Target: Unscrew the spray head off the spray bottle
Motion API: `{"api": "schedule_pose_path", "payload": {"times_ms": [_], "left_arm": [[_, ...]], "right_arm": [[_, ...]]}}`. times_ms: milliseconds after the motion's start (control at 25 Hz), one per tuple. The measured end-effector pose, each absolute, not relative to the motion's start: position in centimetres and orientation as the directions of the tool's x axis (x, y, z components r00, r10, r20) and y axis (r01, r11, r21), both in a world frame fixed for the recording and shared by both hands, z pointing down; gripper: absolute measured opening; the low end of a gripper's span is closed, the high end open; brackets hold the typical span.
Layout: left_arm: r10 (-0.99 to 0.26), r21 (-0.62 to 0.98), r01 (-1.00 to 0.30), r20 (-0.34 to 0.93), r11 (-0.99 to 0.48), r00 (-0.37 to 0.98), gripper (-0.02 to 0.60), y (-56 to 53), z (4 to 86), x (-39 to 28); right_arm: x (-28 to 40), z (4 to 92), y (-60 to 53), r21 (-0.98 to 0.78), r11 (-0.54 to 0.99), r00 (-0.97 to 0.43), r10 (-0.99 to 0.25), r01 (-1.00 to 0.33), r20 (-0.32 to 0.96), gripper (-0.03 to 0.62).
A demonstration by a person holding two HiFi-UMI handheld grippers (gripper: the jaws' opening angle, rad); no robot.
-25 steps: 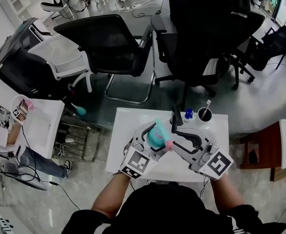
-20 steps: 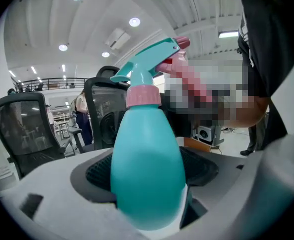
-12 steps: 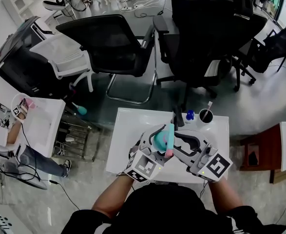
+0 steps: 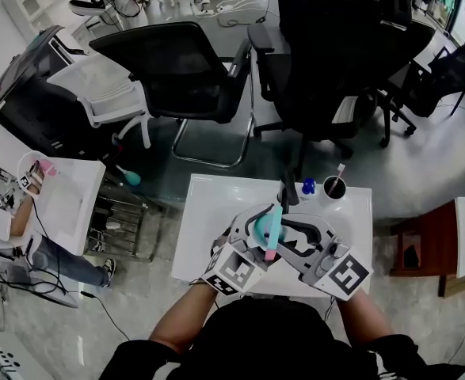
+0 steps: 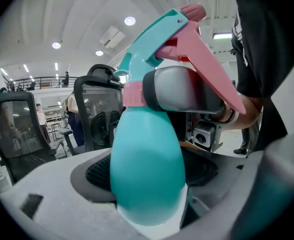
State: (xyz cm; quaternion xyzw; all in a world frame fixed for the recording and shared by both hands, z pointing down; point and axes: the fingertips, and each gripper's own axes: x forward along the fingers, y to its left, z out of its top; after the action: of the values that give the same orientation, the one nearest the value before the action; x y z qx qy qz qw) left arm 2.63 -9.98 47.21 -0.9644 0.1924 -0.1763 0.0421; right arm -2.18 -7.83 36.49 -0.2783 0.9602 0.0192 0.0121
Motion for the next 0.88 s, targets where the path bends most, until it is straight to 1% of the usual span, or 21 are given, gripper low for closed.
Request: {"api": "schedule_pose_path", "payload": {"times_ms": [240,360,480,560,720,880], "left_arm": [[-0.295,-0.104,-0.276,0.323,-0.955,0.899,0.396,-8.6,47.3,2.8],[-0.213,-0.093,-0.193,0.324,-0.977,0.922,0.396,-7.3,47.1,3.0],[-0.081,-0.113,-0.05,0.286,-0.992,0.955,0.396,-5.2,45.0,3.6],[0.022,-0.121,0.059,0.287,-0.991,0.958,0.396,-3.3,44.9,3.6],[0.234,-0.097,0.276,0.313,-0.956,0.92,0.396,0.8,45.3,3.3],[0.381,-0.051,0.418,0.324,-0.907,0.866,0.394,3.9,45.5,2.9]], "right_arm": [[-1.8,36.1,-7.1,-0.012,0.887,-0.885,-0.462,-0.462,-0.052,0.133],[-1.7,35.8,-6.2,-0.016,0.918,-0.916,-0.396,-0.396,-0.062,0.133],[-1.8,35.6,-4.5,-0.006,0.958,-0.956,-0.287,-0.287,-0.057,0.133],[-1.9,35.6,-3.2,0.007,0.98,-0.979,-0.201,-0.201,-0.036,0.135],[-2.3,36.0,-0.2,-0.018,1.0,-0.999,0.0,-0.001,0.035,0.133],[-2.4,36.4,2.1,-0.047,0.985,-0.982,0.168,0.164,0.09,0.135]]}}
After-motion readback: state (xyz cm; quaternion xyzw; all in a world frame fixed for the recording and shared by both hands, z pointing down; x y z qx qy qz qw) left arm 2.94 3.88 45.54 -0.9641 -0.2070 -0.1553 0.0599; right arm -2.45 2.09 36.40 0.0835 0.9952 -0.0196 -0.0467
